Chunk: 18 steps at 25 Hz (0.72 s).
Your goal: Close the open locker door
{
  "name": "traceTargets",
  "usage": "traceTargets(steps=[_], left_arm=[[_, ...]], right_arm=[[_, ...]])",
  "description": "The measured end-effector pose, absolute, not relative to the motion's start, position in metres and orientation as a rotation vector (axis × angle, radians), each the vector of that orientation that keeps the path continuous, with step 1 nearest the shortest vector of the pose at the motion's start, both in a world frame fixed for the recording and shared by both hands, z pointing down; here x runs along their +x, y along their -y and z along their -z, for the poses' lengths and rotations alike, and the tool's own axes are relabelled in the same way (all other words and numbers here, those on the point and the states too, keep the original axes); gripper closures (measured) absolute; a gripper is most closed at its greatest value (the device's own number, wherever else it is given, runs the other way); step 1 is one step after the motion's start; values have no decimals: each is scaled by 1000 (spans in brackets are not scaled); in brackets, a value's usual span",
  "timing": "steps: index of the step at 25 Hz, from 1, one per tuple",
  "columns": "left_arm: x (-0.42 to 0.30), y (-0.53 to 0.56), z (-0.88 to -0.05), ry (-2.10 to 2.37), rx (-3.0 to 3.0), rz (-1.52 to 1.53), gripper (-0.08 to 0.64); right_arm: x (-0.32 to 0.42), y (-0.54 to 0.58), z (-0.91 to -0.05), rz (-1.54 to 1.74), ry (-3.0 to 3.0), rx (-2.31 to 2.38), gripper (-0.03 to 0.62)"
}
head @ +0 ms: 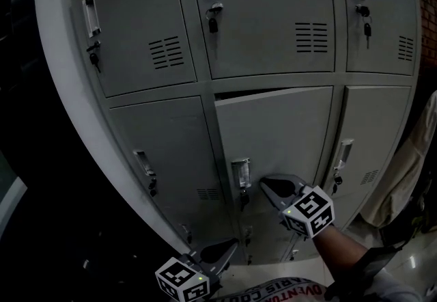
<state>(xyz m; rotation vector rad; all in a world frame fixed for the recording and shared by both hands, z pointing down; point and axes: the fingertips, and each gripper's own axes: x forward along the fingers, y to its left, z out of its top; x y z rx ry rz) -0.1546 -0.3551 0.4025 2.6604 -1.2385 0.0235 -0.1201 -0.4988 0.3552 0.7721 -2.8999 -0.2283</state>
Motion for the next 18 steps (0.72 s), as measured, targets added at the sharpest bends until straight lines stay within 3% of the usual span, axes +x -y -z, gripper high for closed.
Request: traceTargets(steps=[18], left_arm=[[-154, 360, -401, 1248, 2655, -9, 555]], right_arm=[[-125, 539, -365, 214, 2847, 907, 595]])
